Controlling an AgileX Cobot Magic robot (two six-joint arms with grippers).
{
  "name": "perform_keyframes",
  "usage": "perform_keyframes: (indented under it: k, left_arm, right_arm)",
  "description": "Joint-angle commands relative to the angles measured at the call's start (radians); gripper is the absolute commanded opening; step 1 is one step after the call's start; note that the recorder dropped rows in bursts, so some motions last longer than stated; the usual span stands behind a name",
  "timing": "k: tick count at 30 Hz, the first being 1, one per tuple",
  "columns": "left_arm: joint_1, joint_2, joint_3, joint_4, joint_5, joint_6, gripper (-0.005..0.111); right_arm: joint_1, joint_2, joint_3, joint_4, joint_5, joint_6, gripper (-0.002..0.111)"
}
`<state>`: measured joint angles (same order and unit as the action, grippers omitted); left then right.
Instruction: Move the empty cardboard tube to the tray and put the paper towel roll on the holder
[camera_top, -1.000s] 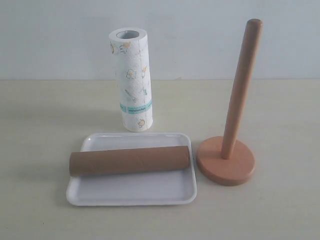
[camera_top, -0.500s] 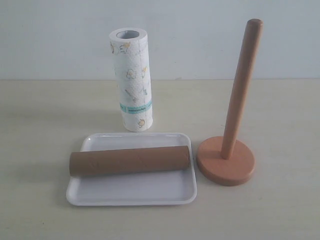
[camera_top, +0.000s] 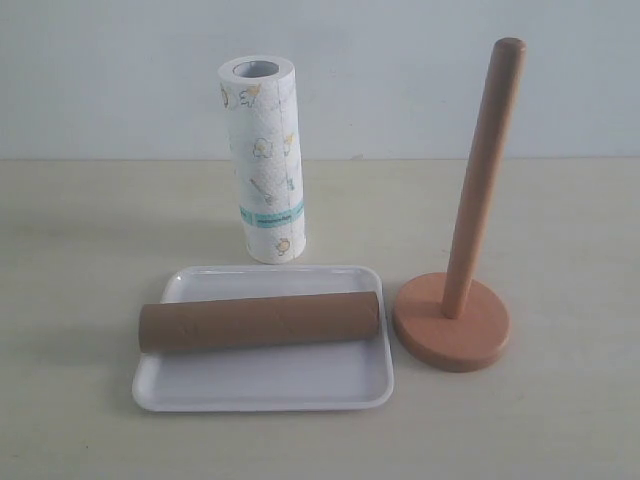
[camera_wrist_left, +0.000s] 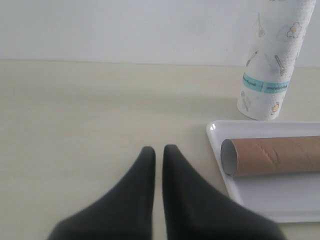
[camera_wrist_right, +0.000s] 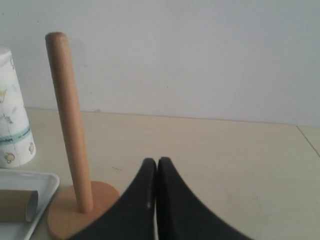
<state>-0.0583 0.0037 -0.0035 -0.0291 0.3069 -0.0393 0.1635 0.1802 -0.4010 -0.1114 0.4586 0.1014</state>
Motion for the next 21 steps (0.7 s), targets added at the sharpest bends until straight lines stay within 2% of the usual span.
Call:
perform_keyframes:
  k: [1, 9, 21]
  left_arm:
    - [0.002, -0.004, 0.003, -0.011, -0.001, 0.003, 0.005]
    - [0.002, -0.004, 0.003, -0.011, -0.001, 0.003, 0.005]
    - [0.002, -0.004, 0.003, -0.011, -0.001, 0.003, 0.005]
  right_arm:
    - [-0.004, -0.01, 0.069, 0.001, -0.045, -0.031, 0.0]
    - [-0.004, -0.121, 0.225, 0.001, -0.123, -0.144, 0.0]
    - [-0.004, -0.18, 0.401, 0.111, -0.176, -0.137, 0.0]
